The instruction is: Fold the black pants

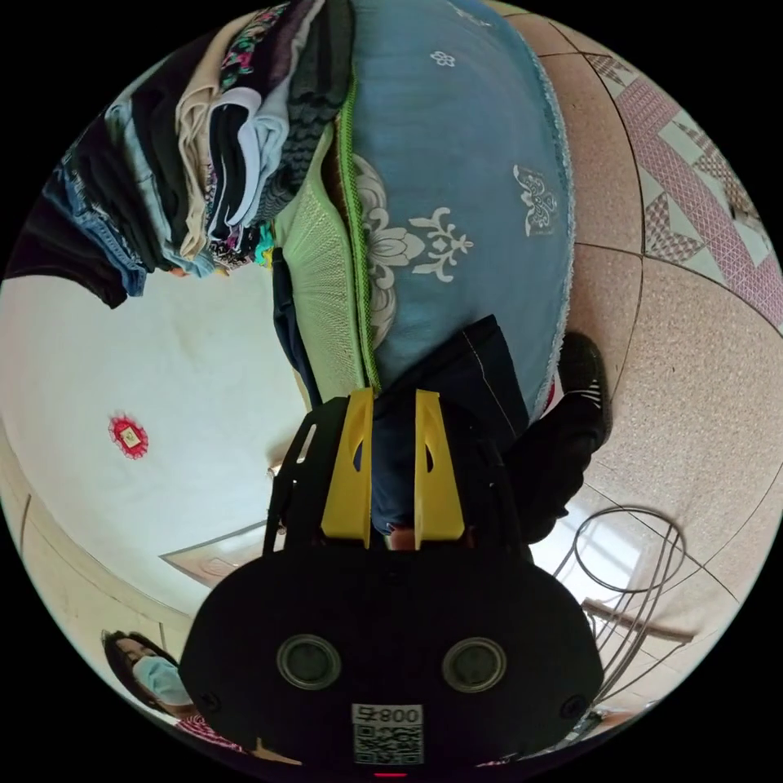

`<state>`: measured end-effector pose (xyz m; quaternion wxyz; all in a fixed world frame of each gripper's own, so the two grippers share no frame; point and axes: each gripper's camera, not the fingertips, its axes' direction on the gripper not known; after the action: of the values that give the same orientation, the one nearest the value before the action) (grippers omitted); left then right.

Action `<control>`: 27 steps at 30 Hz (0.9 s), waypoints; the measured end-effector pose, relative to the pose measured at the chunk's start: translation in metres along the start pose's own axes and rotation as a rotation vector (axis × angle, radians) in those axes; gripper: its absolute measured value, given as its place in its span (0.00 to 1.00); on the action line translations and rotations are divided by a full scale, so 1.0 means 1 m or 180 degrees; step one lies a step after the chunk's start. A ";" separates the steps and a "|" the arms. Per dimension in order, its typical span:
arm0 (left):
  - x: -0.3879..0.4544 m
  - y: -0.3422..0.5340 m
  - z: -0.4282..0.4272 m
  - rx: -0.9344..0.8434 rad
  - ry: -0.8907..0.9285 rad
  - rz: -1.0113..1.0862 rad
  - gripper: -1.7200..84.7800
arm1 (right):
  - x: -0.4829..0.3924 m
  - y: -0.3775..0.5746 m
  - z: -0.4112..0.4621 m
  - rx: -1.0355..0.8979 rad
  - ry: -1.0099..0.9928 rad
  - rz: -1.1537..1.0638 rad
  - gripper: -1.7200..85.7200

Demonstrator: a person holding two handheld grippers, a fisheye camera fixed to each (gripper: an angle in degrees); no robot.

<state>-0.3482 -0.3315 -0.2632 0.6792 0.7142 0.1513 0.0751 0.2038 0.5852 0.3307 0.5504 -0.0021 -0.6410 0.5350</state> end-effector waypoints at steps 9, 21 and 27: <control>0.014 -0.002 -0.001 0.0058 0.0006 0.0148 0.07 | 0.014 0.003 -0.031 -0.0029 -0.0155 -0.0153 0.03; 0.028 0.014 -0.029 0.0266 0.0303 0.0423 0.06 | -0.040 0.046 -0.055 0.0016 -0.0073 -0.0735 0.02; 0.041 0.031 -0.053 0.0339 0.0512 0.0700 0.06 | -0.138 0.072 -0.069 0.0098 -0.0361 -0.1466 0.02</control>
<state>-0.3224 -0.2694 -0.2326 0.6137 0.7532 0.1298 0.1979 0.2648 0.5815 0.1719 0.6210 0.1825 -0.6462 0.4043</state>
